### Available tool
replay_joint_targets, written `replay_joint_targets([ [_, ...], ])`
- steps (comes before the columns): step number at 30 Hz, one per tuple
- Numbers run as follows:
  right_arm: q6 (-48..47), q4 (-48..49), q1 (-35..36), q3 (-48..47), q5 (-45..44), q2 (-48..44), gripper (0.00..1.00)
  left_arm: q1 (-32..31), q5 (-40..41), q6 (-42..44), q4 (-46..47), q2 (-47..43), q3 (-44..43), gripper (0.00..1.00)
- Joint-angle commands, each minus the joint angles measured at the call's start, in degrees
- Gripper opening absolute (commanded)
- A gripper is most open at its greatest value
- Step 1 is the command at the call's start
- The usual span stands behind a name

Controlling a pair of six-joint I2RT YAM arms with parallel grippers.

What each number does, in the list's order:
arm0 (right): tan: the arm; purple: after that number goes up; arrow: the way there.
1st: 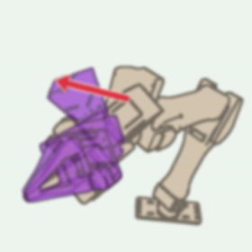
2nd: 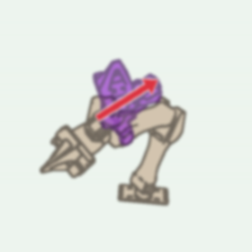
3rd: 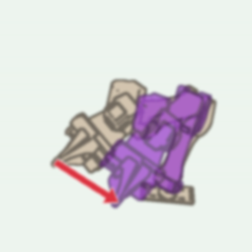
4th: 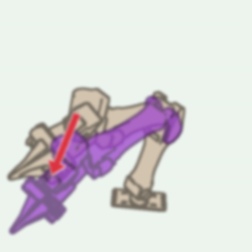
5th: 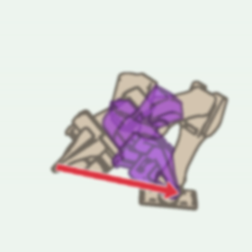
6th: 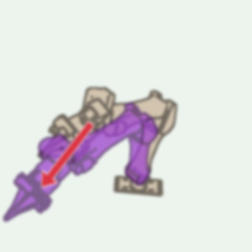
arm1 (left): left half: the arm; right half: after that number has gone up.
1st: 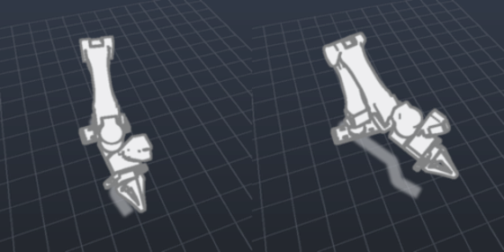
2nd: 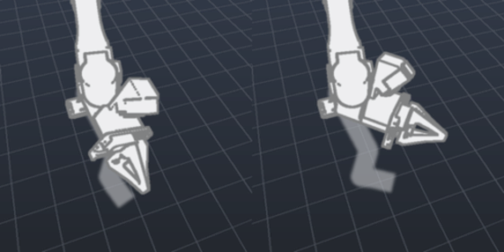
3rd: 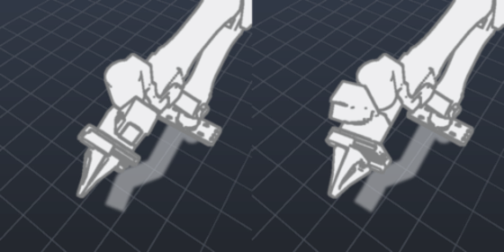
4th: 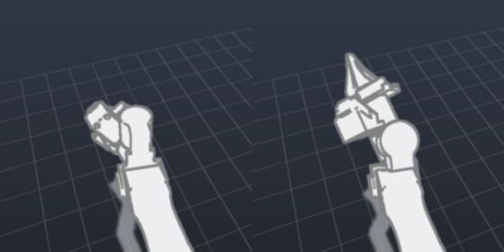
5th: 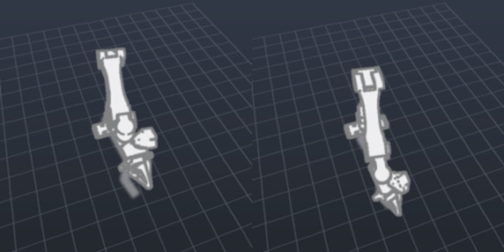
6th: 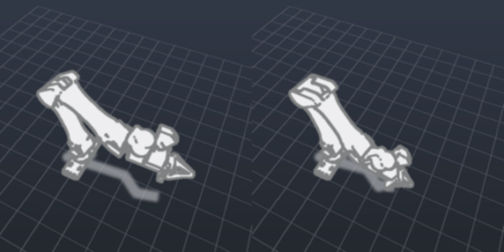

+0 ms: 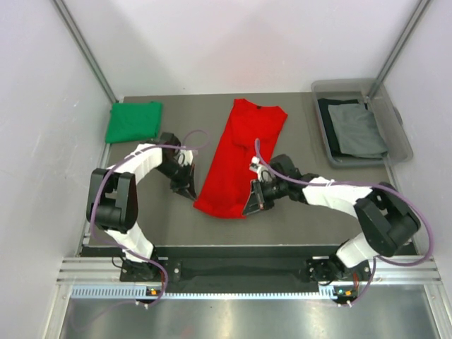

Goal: Fold and stack the t-shirts
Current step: Fold the tshirt

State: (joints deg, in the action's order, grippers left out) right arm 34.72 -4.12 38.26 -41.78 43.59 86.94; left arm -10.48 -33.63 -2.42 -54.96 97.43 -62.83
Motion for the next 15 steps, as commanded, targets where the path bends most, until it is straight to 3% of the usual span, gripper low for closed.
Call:
replay_joint_targets([
  [1,-4.8,-2.9,-2.7,-2.4,1.1,-4.7,0.00,-0.2,-1.4,1.9,-2.1,0.3,-7.5,0.00],
  [9,-4.6,-0.8,-10.2,-3.6,1.5,-5.6,0.00,-2.1,1.0,1.9,-1.0,6.4,-24.2,0.00],
  [15,-7.1,-0.3,-14.3,-6.0,2.0,-1.6,0.00,-3.9,1.1,1.7,-1.3,15.8,-34.6,0.00],
])
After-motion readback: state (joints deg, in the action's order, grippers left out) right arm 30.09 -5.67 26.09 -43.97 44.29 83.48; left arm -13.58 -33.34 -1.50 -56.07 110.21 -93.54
